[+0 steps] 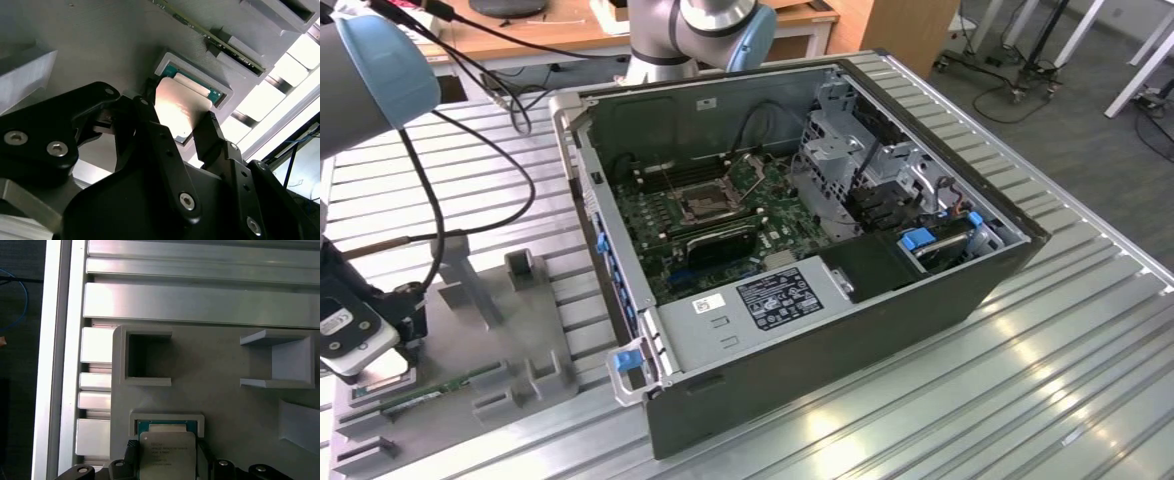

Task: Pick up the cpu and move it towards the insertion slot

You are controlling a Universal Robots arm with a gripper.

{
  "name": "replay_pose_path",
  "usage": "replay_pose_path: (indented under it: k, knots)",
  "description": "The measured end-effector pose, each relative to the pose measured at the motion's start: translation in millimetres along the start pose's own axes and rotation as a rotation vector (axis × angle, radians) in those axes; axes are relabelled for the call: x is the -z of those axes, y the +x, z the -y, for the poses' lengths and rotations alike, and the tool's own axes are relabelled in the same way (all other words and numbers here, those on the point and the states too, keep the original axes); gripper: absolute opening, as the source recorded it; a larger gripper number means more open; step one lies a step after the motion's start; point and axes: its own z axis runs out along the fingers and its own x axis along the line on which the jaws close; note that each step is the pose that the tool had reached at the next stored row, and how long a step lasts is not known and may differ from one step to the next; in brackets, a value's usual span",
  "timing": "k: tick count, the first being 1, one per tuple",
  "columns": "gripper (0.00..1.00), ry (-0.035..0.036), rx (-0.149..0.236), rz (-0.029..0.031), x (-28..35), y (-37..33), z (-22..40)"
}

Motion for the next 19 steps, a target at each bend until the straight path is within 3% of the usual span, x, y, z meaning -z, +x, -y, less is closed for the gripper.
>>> replay_pose_path:
  k: [10, 19]
  knots:
    - [0.55, -0.0001, 0.0, -0.0002, 1.8, 0.0, 0.0]
    - [0.55, -0.0002, 0.0, 0.0, 8.3, 0.0, -0.2]
